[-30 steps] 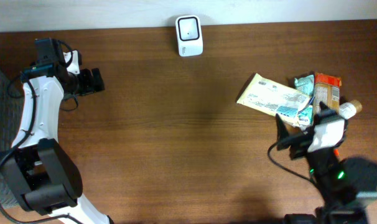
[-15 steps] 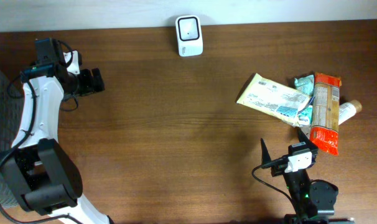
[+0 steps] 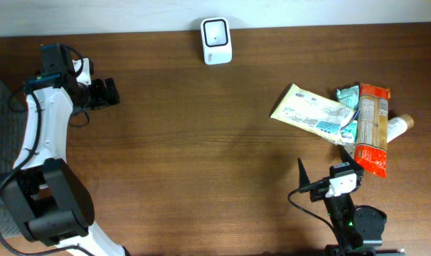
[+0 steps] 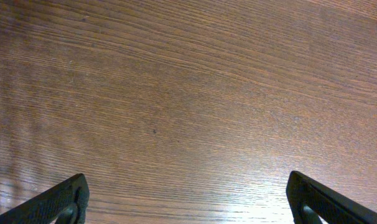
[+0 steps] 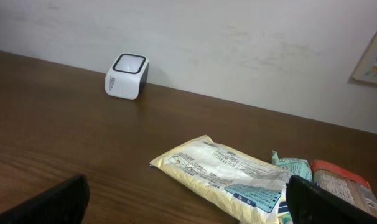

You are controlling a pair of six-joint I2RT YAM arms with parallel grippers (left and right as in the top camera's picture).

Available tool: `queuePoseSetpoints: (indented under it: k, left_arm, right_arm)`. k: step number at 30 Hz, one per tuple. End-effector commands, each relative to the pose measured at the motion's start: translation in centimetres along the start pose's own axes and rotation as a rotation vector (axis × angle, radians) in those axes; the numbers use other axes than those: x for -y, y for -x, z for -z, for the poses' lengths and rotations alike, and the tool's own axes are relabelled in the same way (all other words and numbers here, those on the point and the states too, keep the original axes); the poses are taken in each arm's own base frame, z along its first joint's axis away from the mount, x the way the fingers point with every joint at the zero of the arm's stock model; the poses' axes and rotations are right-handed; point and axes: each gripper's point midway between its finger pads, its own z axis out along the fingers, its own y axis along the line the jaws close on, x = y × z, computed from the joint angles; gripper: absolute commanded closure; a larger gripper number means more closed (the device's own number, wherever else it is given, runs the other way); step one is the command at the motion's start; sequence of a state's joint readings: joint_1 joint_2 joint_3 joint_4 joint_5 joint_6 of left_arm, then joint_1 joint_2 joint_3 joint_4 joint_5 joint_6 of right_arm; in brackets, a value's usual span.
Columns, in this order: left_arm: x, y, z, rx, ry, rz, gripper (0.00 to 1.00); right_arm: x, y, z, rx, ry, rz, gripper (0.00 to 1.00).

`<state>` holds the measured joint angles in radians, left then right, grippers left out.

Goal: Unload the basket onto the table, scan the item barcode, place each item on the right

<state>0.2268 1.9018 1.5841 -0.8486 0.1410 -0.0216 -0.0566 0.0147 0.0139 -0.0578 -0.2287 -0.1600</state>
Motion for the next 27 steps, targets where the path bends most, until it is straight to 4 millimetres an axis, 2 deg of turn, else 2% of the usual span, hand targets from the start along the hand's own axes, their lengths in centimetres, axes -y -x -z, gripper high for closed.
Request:
queuePoseSetpoints:
  k: [1,4,6,9,13,14,16,19,22,27]
  left_arm:
    - [-0.2,0.5,0.3,0.013,0.003,-0.012,0.01]
    - [-0.2,0.5,0.3,0.014,0.003,-0.012,0.01]
    - [-0.2,0.9,1.4,0.041,0.010,-0.016,0.01]
    - [1.1,1.7,4.8,0.119,0.001,-0.043,0.01]
    - [1.4,1.1,10.3,0.233,0.083,-0.076,0.01]
    - [1.4,1.0,10.7,0.257,0.088,-0.077,0.01]
    - [1.3,-0.1,10.9,0.344,0.086,-0.084,0.01]
    - [1.8,-2.9,10.2,0.491,0.043,-0.104,0.01]
    - [1.9,-7.2,9.4,0.651,0.008,-0.128,0.01]
    - [1.7,-11.9,10.1,0.880,0.005,-0.164,0.01]
  right_arm:
    - [0.0,-0.3,0.0,-0.005,-0.003,-0.008,0.01]
    - [0.0,-0.3,0.0,-0.005,-0.003,-0.008,0.01]
    - [0.0,-0.3,0.0,-0.005,-0.003,-0.008,0.01]
    - [0.0,-0.3,0.0,-0.005,-0.003,-0.008,0.01]
    - [0.0,-0.3,0.0,-0.005,-0.003,-0.008,0.01]
    - [0.0,-0.3,0.0,-0.005,-0.003,-0.008,0.01]
    - [0.0,-0.3,0.0,-0.005,-0.003,-0.008,0.01]
    - [0.0,-0.3,0.0,-0.005,-0.003,-0.008,0.01]
    - [0.0,-0.3,0.0,-0.005,-0.003,-0.008,0.01]
    - [0.0,-0.3,0.0,-0.005,-0.003,-0.008,0.01]
